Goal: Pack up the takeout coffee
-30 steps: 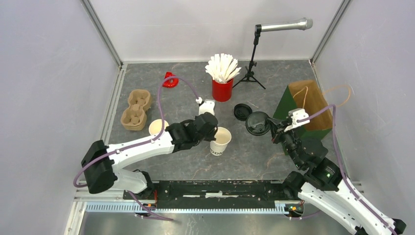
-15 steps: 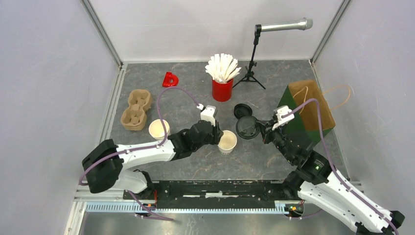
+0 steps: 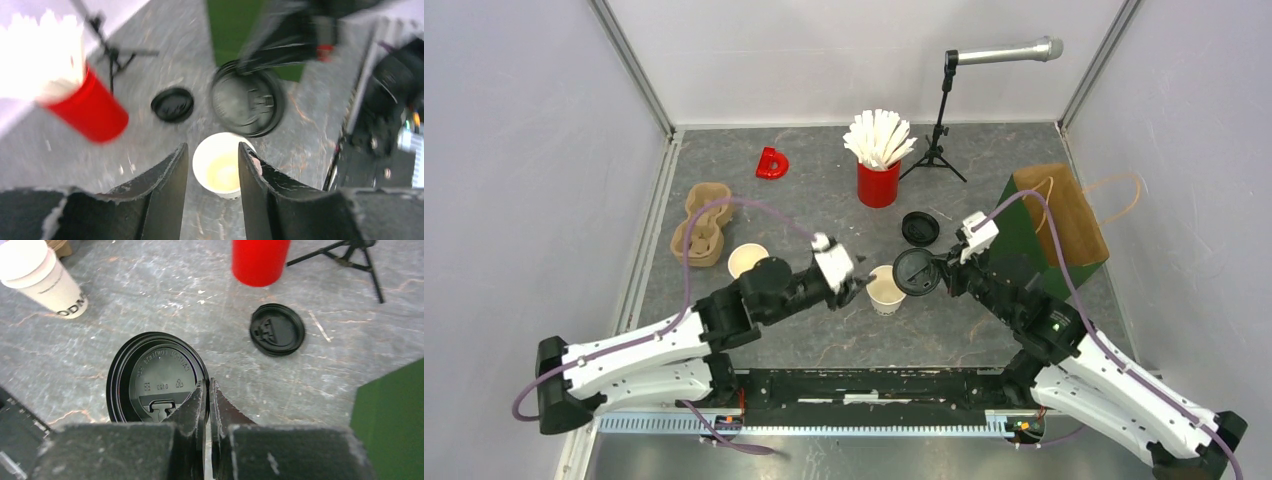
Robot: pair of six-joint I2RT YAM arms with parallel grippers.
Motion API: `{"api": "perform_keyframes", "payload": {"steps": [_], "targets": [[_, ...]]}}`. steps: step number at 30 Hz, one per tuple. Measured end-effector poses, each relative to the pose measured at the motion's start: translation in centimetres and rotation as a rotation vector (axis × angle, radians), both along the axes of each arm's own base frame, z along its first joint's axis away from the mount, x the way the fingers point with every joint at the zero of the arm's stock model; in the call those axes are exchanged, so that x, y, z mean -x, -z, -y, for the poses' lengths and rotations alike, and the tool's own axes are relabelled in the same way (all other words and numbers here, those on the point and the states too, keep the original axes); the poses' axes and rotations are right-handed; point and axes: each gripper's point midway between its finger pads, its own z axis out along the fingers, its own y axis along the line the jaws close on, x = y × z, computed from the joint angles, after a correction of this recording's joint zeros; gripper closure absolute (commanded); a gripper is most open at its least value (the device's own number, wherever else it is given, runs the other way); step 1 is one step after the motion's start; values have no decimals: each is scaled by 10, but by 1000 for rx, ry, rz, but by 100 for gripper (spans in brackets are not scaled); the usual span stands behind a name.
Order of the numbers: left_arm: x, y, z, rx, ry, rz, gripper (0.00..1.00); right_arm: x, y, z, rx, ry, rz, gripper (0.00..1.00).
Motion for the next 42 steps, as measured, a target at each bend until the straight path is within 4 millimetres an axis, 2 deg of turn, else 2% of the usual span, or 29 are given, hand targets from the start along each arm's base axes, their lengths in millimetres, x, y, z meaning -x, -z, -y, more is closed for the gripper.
{"api": "perform_keyframes", "payload": {"steps": [3, 5, 7, 11, 14, 21, 26, 31, 34, 35, 37, 38, 40, 42], "targets": [[37, -18, 8, -119, 227, 294, 48, 3, 1, -13, -5, -54, -47, 95], [53, -14, 13, -214, 340, 436, 47, 6, -1, -22, -14, -90, -73, 95], [60, 0, 17, -321, 420, 523, 46, 8, -7, -29, -32, -118, -87, 94], [66, 35, 25, -544, 551, 620, 44, 10, -15, -40, -61, -158, -107, 94], [68, 50, 24, -648, 604, 676, 43, 13, -15, -44, -73, -177, -122, 94], [64, 51, 22, -701, 613, 745, 43, 16, -10, -52, -82, -207, -157, 95], [60, 59, 24, -739, 615, 752, 45, 17, -13, -55, -101, -220, -157, 94], [56, 66, 29, -768, 613, 756, 66, 20, -14, -59, -114, -241, -163, 94], [55, 66, 32, -767, 607, 764, 89, 21, -11, -59, -113, -248, -168, 93], [54, 64, 33, -762, 601, 769, 96, 22, -9, -60, -112, -250, -171, 89], [52, 62, 34, -755, 588, 773, 98, 21, -7, -60, -110, -248, -170, 75], [52, 61, 34, -749, 576, 763, 98, 20, -7, -60, -112, -247, -170, 67], [48, 58, 34, -720, 515, 713, 98, 18, -7, -60, -113, -239, -160, 44], [39, 51, 32, -673, 406, 638, 98, 14, -8, -58, -106, -227, -139, 26]]}}
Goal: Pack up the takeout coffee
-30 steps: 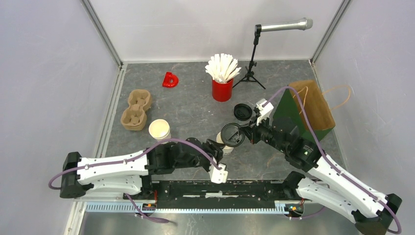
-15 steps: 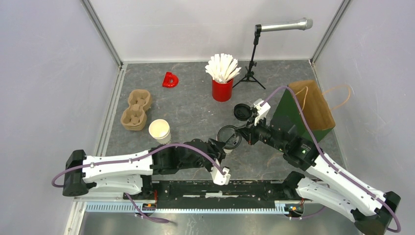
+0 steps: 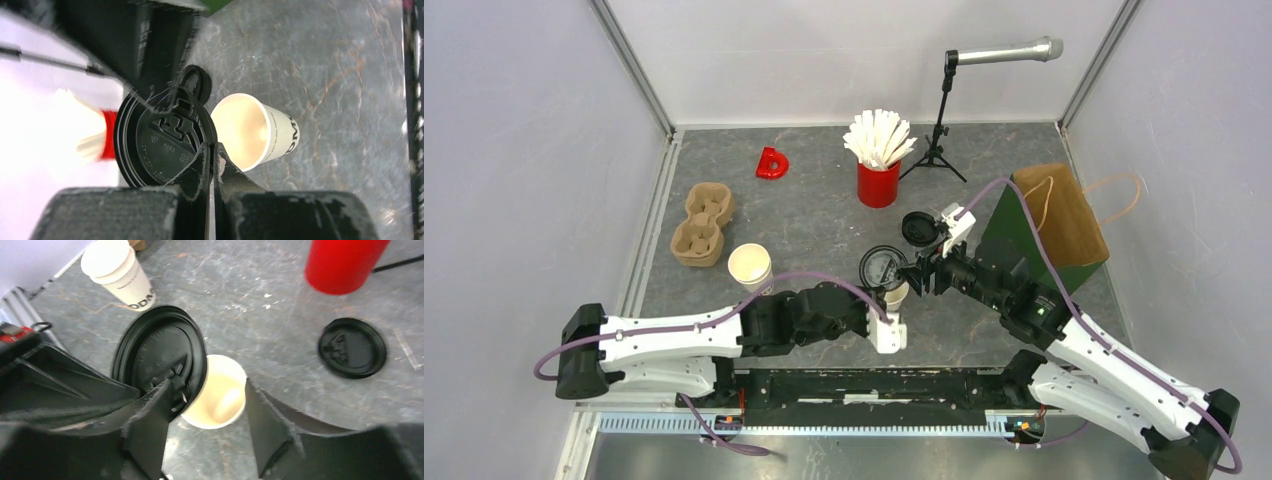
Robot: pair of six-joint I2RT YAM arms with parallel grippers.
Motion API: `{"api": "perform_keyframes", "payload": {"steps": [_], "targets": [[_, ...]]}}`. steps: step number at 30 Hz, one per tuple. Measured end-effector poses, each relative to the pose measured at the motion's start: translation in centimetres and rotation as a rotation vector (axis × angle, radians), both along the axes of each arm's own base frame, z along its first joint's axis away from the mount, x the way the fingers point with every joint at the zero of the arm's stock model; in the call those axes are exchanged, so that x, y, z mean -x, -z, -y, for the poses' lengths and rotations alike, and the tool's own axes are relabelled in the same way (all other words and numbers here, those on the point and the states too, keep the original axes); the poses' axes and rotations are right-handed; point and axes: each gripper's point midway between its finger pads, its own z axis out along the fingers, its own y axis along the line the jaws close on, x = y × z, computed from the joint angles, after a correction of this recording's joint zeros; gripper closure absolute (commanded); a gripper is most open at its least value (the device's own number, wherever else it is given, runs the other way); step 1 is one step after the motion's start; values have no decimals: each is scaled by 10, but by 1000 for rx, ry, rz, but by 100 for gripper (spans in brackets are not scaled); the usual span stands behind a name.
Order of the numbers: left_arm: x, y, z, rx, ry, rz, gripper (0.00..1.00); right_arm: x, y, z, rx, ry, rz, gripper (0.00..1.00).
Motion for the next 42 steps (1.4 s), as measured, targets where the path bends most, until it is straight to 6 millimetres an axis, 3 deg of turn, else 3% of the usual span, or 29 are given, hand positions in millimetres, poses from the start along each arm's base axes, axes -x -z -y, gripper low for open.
{"api": "perform_keyframes", "payload": {"steps": [2, 5, 8, 12, 15, 18, 22, 29, 42], "targets": [[-7, -6, -3, 87, -106, -77, 98, -5, -3, 4, 4, 23, 37, 12], [-12, -16, -9, 247, -246, -251, 98, -12, -17, 9, -11, 38, 161, 2], [-17, -31, -18, 436, -366, -453, 98, -8, -41, 14, -58, -1, 373, 2], [-19, -70, -30, 737, -449, -729, 98, 13, -63, 7, -87, -150, 665, 2], [-12, -108, -33, 960, -416, -927, 98, 29, -79, 1, -110, -238, 873, 2], [-1, -133, -29, 1092, -336, -1098, 98, 41, -88, -4, -120, -302, 1018, 2], [15, -152, -11, 1136, -228, -1296, 98, 49, -103, -10, -147, -343, 1139, 2], [33, -147, 17, 1060, -162, -1507, 98, 54, -110, -11, -183, -343, 1211, 2], [37, -155, 17, 1070, -131, -1533, 98, 61, -104, -9, -147, -381, 1237, 2]]}}
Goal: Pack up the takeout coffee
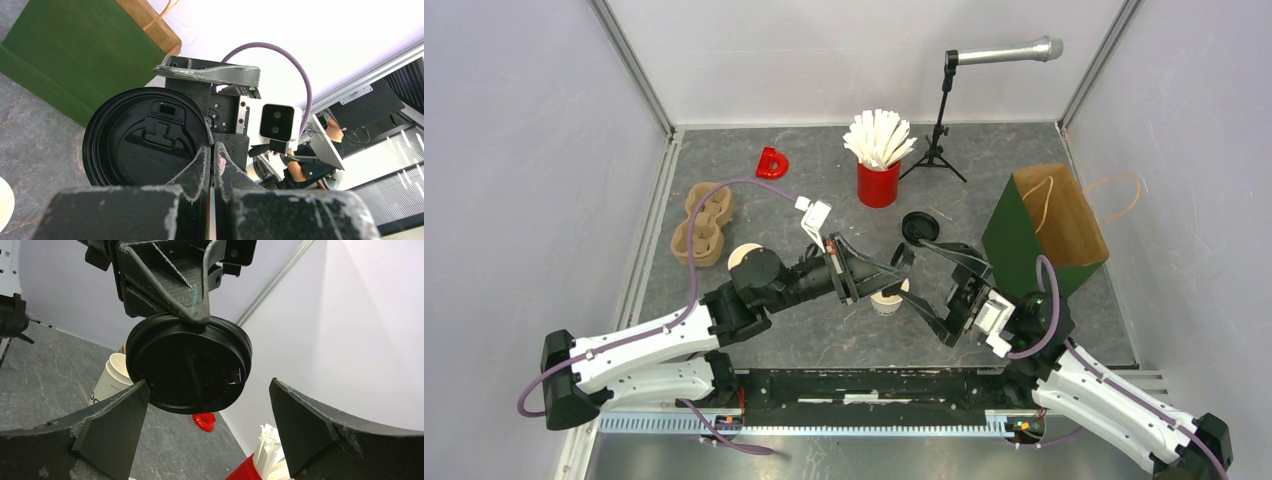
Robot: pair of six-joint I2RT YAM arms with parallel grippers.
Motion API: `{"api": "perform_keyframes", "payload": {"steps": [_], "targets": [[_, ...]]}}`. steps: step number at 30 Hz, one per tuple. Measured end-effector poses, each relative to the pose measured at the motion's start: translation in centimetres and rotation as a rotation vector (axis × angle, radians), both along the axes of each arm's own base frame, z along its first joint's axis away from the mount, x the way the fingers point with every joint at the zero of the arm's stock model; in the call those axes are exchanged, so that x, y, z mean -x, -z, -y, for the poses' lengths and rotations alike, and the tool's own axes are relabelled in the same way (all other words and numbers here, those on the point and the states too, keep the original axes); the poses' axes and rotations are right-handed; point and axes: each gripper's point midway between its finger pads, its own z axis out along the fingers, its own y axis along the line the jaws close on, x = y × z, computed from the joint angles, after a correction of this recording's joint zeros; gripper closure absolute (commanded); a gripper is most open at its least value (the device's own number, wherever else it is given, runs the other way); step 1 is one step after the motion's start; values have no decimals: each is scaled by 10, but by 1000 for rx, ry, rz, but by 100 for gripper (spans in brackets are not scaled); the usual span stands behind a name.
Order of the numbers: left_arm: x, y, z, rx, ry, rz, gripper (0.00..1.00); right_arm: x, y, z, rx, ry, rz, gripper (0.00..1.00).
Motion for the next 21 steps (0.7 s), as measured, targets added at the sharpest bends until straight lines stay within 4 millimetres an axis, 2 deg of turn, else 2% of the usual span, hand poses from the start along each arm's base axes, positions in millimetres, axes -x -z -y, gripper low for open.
{"api": "perform_keyframes", "payload": {"steps": [13, 17, 21], "targets": [[1, 2, 2, -11, 8, -4, 98, -1, 7, -4, 23, -7, -12, 2], [0, 10, 4, -44, 13, -14, 98, -5, 17, -8, 67, -6, -32, 2], [0, 5, 5, -47, 9, 2, 98, -9, 34, -13, 126, -7, -80, 2]]}}
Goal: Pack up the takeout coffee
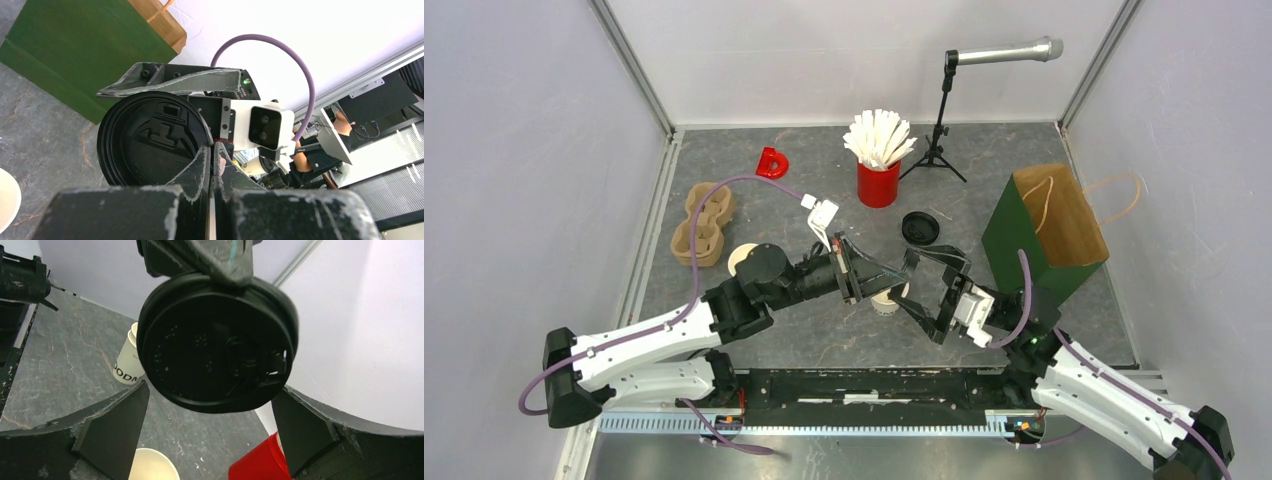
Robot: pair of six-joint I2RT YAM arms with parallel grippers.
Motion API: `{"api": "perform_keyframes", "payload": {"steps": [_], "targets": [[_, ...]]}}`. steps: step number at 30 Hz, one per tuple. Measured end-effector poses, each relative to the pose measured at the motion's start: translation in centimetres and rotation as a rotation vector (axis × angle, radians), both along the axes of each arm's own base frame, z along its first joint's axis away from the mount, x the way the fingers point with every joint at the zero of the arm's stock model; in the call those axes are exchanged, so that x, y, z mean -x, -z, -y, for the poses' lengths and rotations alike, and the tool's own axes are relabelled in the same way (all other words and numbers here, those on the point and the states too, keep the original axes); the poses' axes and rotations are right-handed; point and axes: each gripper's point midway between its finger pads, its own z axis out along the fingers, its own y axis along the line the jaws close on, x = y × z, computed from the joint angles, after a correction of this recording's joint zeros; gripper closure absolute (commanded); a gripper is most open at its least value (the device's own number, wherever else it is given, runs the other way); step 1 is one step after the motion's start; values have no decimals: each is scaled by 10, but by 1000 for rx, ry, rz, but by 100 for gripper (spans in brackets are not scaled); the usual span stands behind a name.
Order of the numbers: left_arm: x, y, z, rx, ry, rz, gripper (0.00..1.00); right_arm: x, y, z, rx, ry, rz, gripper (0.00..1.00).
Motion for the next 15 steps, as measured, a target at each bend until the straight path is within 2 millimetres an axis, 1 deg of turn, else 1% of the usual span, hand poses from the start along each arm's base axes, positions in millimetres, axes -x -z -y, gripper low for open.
{"api": "perform_keyframes", "payload": {"steps": [2, 7, 9, 12, 15], "targets": [[0, -2, 0, 1, -2, 6, 98, -1, 2, -1, 7, 1, -7, 2], [-1, -5, -1, 5, -8, 8, 98, -3, -1, 3, -29, 20, -12, 3], [-2, -4, -1, 3, -10, 7, 98, -3, 0, 5, -51, 28, -16, 4], [-3, -3, -1, -1, -20, 5, 98, -4, 3, 7, -69, 36, -27, 2], [-5, 0, -2, -18, -31, 15, 98, -4, 1, 9, -84, 43, -28, 2]]}}
